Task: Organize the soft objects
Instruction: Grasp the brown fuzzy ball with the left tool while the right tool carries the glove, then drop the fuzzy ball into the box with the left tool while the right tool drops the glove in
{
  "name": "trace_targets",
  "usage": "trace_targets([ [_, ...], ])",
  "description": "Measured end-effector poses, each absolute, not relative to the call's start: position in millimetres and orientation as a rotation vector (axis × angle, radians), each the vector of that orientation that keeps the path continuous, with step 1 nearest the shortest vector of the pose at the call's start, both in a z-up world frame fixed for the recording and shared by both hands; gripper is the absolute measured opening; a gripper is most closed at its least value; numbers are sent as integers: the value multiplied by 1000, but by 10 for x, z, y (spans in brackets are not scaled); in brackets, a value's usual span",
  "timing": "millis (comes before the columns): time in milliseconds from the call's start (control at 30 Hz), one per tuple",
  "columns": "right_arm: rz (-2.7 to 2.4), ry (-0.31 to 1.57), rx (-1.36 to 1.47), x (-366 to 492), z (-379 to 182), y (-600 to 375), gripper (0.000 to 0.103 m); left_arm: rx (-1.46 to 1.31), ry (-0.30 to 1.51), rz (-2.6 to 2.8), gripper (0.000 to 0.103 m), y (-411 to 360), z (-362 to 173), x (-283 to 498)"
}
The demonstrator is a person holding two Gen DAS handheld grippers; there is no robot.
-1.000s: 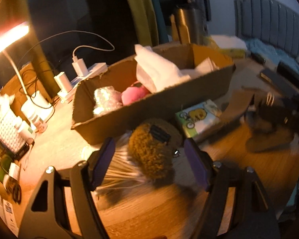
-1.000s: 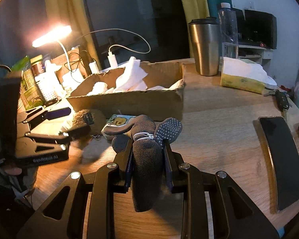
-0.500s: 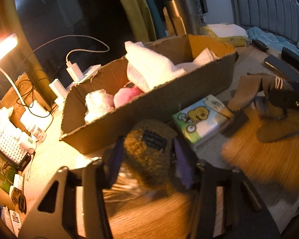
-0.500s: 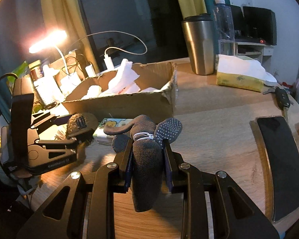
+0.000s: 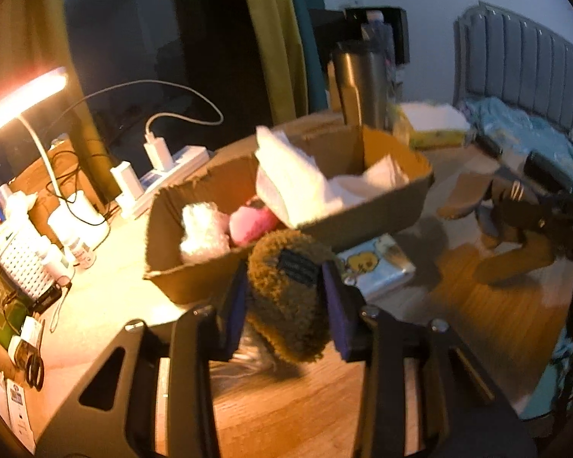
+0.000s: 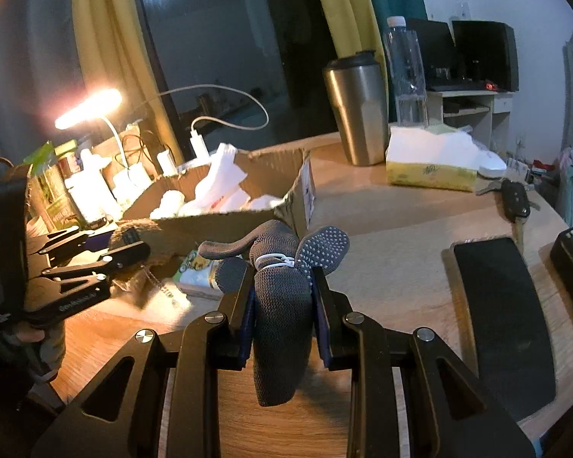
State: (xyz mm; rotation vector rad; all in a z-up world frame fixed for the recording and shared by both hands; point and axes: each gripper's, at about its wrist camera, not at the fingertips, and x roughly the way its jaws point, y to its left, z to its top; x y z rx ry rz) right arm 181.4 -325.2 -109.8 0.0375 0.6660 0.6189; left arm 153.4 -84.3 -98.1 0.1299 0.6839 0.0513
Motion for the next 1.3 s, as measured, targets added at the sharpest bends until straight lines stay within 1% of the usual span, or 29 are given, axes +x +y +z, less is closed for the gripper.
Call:
trace_targets([
  [367,629,598,61,1798,-827,-3343,28,57,589,64,38,-801,-519,1480],
  [800,663,552,50,2034,-541,-3346,28,-43,539,129,38,-485,-207,1798],
  [1000,674,543,46,2232,-446,-3209,28,-66,545,115,38,-402,-232,2038],
  [1300,670,559,27,2586,-412,-2964,28,-93,589,99,38,-285,-474,2329],
])
